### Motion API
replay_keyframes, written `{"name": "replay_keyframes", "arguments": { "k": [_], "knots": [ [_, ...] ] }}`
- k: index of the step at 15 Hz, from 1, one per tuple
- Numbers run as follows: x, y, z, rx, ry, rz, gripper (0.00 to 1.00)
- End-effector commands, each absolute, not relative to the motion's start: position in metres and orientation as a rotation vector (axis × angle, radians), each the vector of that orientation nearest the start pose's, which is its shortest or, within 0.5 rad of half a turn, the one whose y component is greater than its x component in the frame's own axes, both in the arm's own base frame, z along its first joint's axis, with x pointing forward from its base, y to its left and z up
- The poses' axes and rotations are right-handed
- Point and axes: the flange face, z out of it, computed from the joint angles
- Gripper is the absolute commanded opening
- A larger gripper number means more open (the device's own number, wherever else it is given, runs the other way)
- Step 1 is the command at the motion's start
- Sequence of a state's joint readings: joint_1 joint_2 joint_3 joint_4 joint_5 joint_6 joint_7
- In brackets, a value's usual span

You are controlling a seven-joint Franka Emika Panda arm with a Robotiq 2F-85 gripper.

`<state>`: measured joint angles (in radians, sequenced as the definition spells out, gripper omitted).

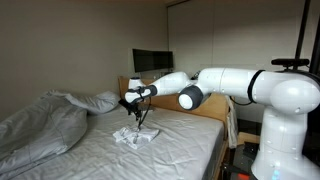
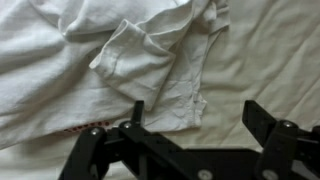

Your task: Fold the white cloth

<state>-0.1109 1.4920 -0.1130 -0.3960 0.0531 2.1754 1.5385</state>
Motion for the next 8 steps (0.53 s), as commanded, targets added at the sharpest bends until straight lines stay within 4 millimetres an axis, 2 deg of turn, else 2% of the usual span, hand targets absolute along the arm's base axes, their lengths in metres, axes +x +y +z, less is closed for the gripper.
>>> {"name": "replay_keyframes", "arguments": {
  "k": [1, 4, 8],
  "knots": [
    [0.809, -0.129, 0.131, -1.941, 2.270, -0.246, 1.00],
    [0.804, -0.130, 0.118, -1.931, 2.270, -0.177, 1.00],
    [0.803, -0.121, 0.108, -1.911, 2.247, -0.096, 1.00]
  ]
}}
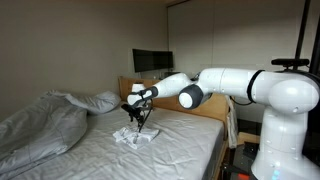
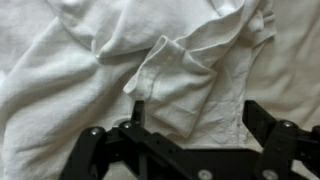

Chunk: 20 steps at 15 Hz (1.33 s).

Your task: Fold the white cloth

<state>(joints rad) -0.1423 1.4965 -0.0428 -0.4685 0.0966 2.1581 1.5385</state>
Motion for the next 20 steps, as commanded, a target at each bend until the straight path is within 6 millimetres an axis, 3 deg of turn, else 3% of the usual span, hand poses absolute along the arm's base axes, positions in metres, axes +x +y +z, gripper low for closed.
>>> {"name": "replay_keyframes", "arguments": {
  "k": [1, 19, 20],
  "knots": [
    [0.801, -0.119, 0.105, -1.906, 2.257, -0.074, 1.00],
    [0.789, -0.119, 0.084, -1.924, 2.318, 0.055, 1.00],
    [0.789, -0.119, 0.083, -1.926, 2.319, 0.054, 0.75]
  ]
}}
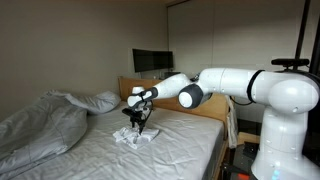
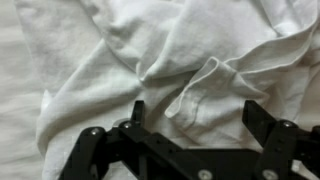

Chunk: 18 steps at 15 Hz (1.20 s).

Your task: Fold the white cloth

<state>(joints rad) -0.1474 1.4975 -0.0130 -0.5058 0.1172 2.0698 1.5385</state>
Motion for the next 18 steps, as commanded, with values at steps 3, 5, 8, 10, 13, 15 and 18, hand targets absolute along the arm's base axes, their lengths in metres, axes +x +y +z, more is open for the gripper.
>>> {"name": "replay_keyframes", "arguments": {
  "k": [3, 5, 8, 10, 13, 15, 18],
  "knots": [
    [0.790, -0.119, 0.085, -1.936, 2.303, 0.030, 0.60],
    [0.791, -0.120, 0.085, -1.941, 2.298, 0.015, 0.46],
    [0.792, -0.119, 0.086, -1.947, 2.283, -0.002, 0.28],
    [0.792, -0.119, 0.086, -1.954, 2.278, -0.007, 0.15],
    [0.795, -0.121, 0.092, -1.951, 2.261, -0.036, 0.10],
    [0.798, -0.126, 0.098, -1.931, 2.259, -0.084, 0.10],
    [0.803, -0.137, 0.107, -1.896, 2.242, -0.187, 0.13]
  ]
}}
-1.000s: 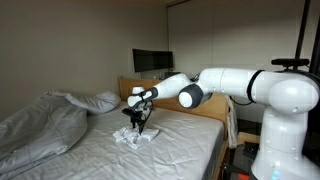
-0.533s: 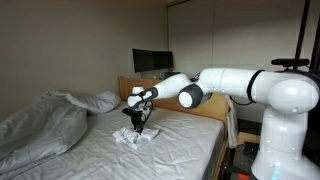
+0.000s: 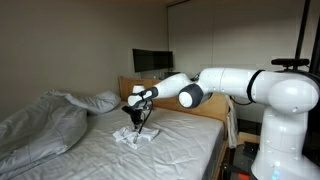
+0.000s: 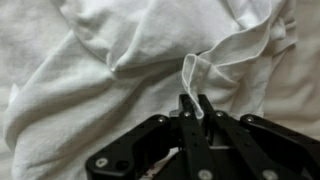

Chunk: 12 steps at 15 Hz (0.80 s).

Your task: Fold the white cloth

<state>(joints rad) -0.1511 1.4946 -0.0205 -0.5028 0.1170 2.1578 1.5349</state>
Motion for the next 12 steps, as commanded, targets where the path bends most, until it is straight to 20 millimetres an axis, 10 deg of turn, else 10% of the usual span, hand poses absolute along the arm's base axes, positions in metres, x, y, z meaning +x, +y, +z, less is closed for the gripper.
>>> {"name": "replay_keyframes", "arguments": {
  "k": [1, 12],
  "knots": [
    [0.805, -0.140, 0.109, -1.886, 2.233, -0.213, 0.13],
    [0.802, -0.185, 0.114, -1.795, 2.271, -0.410, 0.11]
  ]
}}
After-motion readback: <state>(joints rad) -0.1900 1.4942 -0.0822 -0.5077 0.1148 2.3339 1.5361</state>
